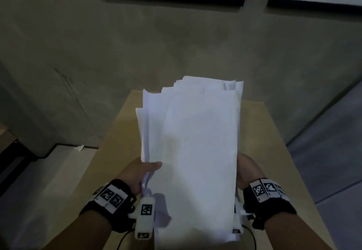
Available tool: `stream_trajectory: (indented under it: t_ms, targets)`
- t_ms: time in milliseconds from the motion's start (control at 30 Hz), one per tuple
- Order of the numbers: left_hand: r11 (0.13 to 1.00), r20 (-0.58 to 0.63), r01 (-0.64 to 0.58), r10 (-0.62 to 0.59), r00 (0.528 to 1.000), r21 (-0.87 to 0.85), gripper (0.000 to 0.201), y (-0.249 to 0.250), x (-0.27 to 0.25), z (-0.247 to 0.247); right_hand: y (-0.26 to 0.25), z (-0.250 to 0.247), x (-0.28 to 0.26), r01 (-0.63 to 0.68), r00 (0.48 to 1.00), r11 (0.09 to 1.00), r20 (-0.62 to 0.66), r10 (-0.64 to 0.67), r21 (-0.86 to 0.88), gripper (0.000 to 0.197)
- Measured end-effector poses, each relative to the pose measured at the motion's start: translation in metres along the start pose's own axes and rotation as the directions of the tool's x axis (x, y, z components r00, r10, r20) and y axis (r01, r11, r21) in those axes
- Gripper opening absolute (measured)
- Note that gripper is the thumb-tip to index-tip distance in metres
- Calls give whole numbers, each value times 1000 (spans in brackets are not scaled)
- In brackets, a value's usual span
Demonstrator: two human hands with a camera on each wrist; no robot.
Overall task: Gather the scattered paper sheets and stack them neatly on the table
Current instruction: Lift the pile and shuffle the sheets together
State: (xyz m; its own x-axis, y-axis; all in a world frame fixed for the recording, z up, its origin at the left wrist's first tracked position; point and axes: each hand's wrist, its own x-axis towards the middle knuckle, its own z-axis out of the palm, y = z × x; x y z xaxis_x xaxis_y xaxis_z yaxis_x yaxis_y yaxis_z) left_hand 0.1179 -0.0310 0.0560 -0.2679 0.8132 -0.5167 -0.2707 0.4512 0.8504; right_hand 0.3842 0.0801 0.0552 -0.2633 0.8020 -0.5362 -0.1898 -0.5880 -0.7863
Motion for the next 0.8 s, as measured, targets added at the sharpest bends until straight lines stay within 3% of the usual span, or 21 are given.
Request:
stream_trajectory:
  t_ms: [100, 167, 233, 300, 400, 500, 600, 700, 800]
  targets:
    - [993, -36, -68, 72, 997, 101, 50, 3, -5, 2, -13, 5, -22, -22, 996, 998, 89, 17, 51, 50]
    - [982, -61, -141, 150, 987, 127, 42, 10, -6, 4, -19, 7, -30, 74, 985, 996, 161, -65, -55, 36]
    - [963, -39, -239, 245, 969, 128, 30, 20, -8, 3, -26, 7, -35, 190, 980, 957, 106, -171, -217, 28]
    - [951, 10, -289, 290, 957, 105, 32, 32, -9, 2, -39, 8, -41, 245, 967, 906, 17, -255, -346, 9]
    - [919, 52, -387, 384, 922, 76, 40, 49, -13, 3, -56, 15, -49, 330, 914, 831, -66, -399, -448, 40]
    - [882, 52, -463, 460, 886, 90, 26, 65, -14, 9, -66, 19, -56, 387, 889, 817, -63, -454, -426, 36]
    - [875, 50, -477, 474, 879, 84, 26, 71, -11, 14, -69, 18, -52, 407, 872, 813, -87, -481, -417, 33]
    - [895, 56, -437, 433, 899, 90, 39, 66, -2, 15, -63, 15, -45, 358, 883, 823, -127, -453, -441, 38]
    - [924, 57, -364, 360, 931, 118, 55, 47, 9, 14, -46, 12, -38, 271, 922, 848, -132, -365, -455, 16]
